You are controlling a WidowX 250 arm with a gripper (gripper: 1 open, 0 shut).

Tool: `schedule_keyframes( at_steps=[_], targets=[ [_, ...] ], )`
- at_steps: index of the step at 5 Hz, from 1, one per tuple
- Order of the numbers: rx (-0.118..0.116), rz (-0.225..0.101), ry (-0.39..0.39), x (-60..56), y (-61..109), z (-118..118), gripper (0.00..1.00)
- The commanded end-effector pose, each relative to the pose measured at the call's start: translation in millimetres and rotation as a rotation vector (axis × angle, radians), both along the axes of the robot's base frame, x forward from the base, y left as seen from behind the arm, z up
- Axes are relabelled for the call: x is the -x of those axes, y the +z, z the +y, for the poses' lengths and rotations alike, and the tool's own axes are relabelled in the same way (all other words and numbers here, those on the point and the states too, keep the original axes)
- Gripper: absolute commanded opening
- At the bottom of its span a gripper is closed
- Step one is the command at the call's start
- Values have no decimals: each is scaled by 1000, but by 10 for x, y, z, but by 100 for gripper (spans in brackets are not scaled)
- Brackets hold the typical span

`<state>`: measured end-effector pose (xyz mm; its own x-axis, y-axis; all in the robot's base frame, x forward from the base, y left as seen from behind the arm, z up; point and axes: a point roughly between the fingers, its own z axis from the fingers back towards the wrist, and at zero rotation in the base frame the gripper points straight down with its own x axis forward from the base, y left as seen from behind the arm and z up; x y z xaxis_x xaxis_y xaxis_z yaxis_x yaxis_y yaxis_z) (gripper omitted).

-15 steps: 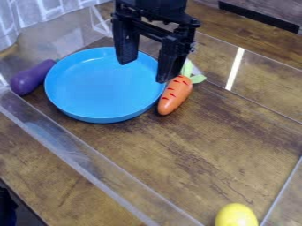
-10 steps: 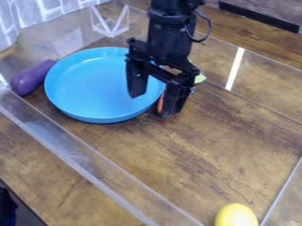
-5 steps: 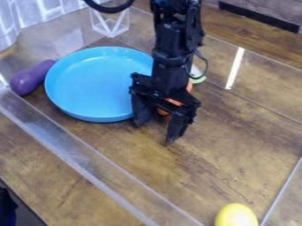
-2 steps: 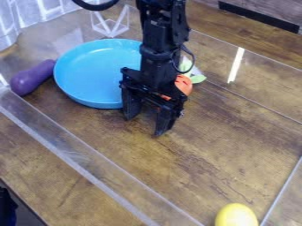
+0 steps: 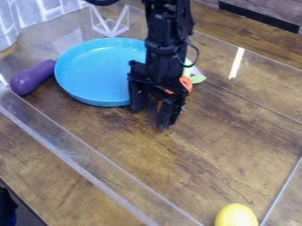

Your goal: Put the carrot on the blue tray

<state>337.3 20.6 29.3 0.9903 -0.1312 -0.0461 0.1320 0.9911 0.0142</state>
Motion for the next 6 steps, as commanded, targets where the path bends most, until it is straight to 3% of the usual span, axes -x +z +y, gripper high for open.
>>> schedule_keyframes(
  at_steps=[1,2,4,5,6],
  targets=[
    [-7,-41,-25,-87,94,22,100],
    [-9,-34,-63,-73,49,-39,0],
    [-18,-35,58,-150,166,-9,0],
    [-21,-50,72,-173,298,7,0],
    [-23,-87,98,-190,518,16,0]
  ],
)
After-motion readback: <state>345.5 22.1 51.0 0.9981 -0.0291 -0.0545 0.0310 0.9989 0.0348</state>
